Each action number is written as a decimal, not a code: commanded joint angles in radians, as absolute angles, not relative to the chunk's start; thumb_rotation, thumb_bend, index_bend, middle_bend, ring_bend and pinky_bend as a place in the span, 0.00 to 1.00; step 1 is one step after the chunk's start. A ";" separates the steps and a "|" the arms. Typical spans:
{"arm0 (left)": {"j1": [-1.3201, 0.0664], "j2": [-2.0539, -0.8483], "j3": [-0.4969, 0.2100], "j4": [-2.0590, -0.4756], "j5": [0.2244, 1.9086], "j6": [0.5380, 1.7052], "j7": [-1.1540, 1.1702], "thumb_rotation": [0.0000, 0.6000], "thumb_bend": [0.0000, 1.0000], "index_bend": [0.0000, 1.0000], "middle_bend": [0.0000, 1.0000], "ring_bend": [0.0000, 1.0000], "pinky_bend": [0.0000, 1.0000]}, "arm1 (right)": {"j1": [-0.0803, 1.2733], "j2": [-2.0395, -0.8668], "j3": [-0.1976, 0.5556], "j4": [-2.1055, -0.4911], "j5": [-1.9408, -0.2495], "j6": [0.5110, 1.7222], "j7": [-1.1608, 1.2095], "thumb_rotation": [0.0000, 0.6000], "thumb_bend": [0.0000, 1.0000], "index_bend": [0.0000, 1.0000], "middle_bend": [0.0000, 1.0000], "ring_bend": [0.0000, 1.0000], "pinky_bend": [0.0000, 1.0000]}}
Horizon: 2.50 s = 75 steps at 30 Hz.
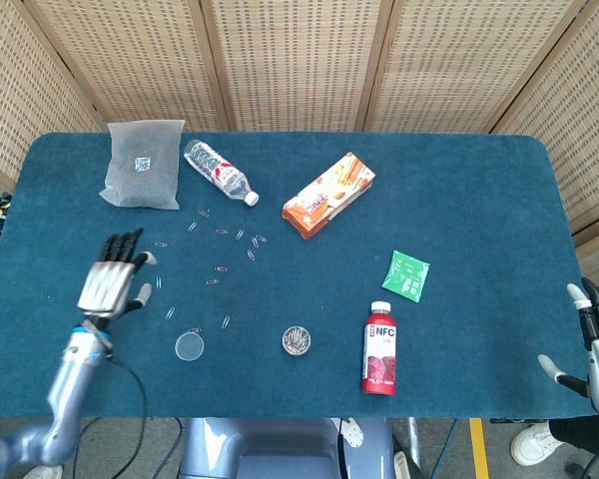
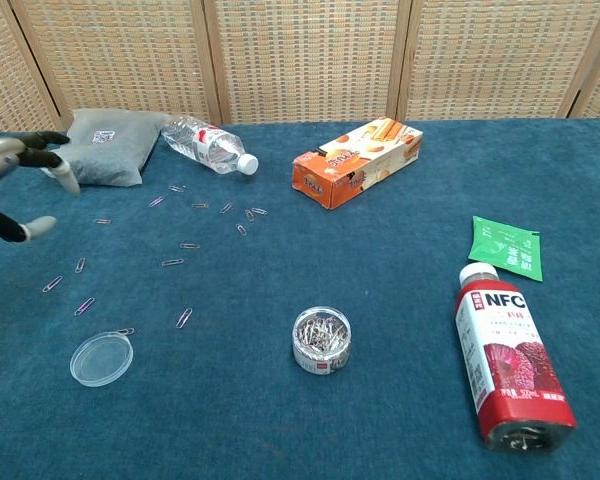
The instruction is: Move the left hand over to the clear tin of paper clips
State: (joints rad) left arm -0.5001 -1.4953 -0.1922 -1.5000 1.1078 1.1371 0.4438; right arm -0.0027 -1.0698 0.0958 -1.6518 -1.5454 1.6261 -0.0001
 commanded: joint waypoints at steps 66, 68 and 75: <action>-0.728 -1.841 -0.226 -1.189 0.798 0.991 0.578 1.00 0.47 0.69 0.00 0.00 0.00 | 0.015 -1.057 0.093 -1.652 -1.526 1.585 0.046 1.00 0.00 0.00 0.00 0.00 0.00; -0.727 -1.841 -0.226 -1.191 0.799 0.991 0.575 1.00 0.47 0.69 0.00 0.00 0.00 | 0.015 -1.056 0.093 -1.652 -1.526 1.585 0.047 1.00 0.00 0.00 0.00 0.00 0.00; -0.727 -1.840 -0.221 -1.200 0.814 0.994 0.570 1.00 0.47 0.72 0.00 0.00 0.00 | 0.016 -1.056 0.092 -1.653 -1.527 1.584 0.048 1.00 0.00 0.00 0.00 0.00 0.00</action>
State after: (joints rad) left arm -0.7268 -1.8403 -0.2211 -1.1996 0.8144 0.9942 0.5698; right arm 0.0158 -1.0561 0.0921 -1.6524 -1.5265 1.5838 0.0481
